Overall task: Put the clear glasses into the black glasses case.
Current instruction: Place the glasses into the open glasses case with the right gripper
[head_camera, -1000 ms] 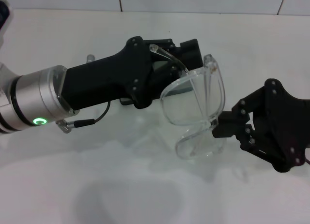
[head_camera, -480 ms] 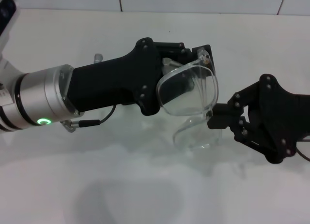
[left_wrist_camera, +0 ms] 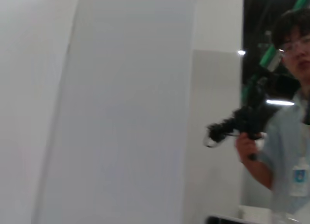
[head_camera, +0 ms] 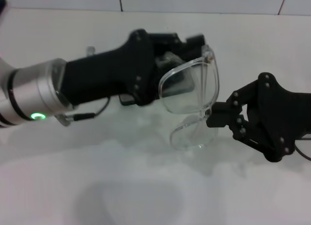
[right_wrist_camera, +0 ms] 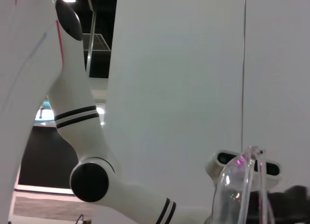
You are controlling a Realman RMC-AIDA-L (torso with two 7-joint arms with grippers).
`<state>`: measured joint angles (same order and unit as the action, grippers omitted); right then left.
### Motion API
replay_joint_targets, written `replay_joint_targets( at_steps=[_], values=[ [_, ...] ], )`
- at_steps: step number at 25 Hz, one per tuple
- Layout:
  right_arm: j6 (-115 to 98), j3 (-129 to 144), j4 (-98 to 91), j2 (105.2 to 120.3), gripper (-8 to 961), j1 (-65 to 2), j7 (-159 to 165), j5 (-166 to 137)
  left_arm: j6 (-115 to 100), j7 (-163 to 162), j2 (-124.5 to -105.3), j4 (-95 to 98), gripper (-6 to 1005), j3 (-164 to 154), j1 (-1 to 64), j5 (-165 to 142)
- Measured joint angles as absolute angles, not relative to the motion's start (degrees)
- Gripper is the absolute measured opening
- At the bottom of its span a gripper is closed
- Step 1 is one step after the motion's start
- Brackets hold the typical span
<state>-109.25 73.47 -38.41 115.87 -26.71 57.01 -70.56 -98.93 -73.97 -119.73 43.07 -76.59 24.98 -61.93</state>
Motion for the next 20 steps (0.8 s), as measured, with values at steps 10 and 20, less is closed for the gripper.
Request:
replay_joint_targets(
  at_steps=[10, 20],
  values=[
    [-107.9, 73.1, -40.2, 115.33, 37, -26.9, 61.8, -71.8, -98.4, -74.1, -119.22, 42.2, 144, -66.0, 20.4, -63.7],
    [-97.3, 70.0, -71.3, 112.55, 37, -33.4, 99.0, -98.1, -98.5, -75.9, -117.07, 44.2, 144, -61.7, 12.2, -72.5]
  ],
)
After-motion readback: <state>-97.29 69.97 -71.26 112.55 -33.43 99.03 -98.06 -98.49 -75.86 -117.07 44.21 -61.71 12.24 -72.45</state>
